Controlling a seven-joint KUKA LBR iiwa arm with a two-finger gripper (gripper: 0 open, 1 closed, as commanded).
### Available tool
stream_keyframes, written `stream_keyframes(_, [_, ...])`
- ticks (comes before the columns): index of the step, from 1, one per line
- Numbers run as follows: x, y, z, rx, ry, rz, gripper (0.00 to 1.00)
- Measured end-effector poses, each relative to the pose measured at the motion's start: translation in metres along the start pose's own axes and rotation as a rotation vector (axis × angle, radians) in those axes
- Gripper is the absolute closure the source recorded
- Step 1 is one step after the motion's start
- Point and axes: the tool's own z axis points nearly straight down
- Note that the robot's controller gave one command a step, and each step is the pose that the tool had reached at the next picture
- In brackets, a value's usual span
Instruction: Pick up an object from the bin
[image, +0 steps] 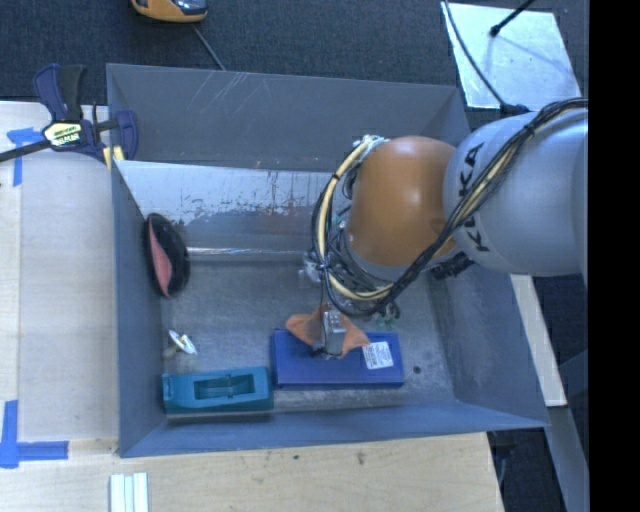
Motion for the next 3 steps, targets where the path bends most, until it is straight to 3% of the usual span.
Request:
stream_keyframes(1, [0.021, -0.011, 0.032, 0.000, -0.001, 0.306, 1.00])
stream_keyframes(2, [0.021, -0.011, 0.032, 0.000, -0.001, 0.307, 1.00])
stream_keyframes(3, [0.051, -0.026, -0.171, 0.000, -0.002, 0.312, 1.00])
